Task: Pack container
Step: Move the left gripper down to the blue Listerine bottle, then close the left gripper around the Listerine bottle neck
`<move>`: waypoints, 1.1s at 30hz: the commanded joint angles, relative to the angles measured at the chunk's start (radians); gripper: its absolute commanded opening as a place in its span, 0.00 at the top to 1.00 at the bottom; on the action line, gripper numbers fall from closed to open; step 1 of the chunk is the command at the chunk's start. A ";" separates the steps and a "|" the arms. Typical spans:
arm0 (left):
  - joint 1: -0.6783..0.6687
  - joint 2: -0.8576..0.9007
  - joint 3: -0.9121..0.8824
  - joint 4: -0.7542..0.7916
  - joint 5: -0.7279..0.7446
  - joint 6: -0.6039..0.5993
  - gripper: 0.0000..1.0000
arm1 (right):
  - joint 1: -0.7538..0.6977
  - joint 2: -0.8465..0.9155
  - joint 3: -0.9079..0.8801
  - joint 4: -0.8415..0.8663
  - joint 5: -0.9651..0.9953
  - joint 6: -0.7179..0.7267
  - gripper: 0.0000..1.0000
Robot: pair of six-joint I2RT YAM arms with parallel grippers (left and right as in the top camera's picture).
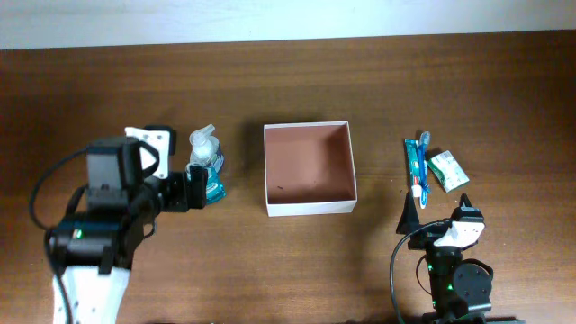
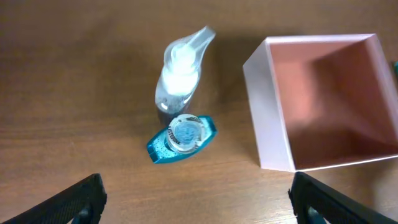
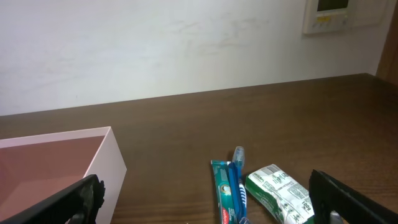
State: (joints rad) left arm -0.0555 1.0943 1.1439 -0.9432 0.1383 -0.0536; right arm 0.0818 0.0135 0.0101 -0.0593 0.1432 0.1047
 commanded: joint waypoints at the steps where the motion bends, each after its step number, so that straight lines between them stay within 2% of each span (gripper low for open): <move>1: 0.003 0.077 0.019 0.006 -0.015 -0.023 0.06 | -0.005 -0.010 -0.005 -0.008 -0.001 0.000 0.02; 11: 0.003 0.245 0.019 0.053 -0.014 -0.048 0.11 | -0.005 -0.010 -0.005 -0.008 -0.001 0.000 0.02; 15: 0.003 0.277 0.019 0.077 -0.014 -0.047 0.30 | -0.005 -0.010 -0.005 -0.008 -0.001 0.000 0.02; 17: 0.003 0.286 0.019 0.092 -0.014 -0.047 0.37 | -0.005 -0.010 -0.005 -0.008 -0.001 0.000 0.02; 25: -0.042 0.290 0.019 0.148 -0.017 -0.047 0.38 | -0.005 -0.010 -0.005 -0.008 -0.001 0.000 0.02; 33: -0.138 0.290 0.018 0.143 -0.220 -0.061 0.39 | -0.005 -0.010 -0.005 -0.008 -0.002 0.000 0.02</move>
State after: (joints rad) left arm -0.1684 1.3788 1.1439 -0.7933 0.0341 -0.0990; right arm 0.0818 0.0135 0.0101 -0.0593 0.1432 0.1047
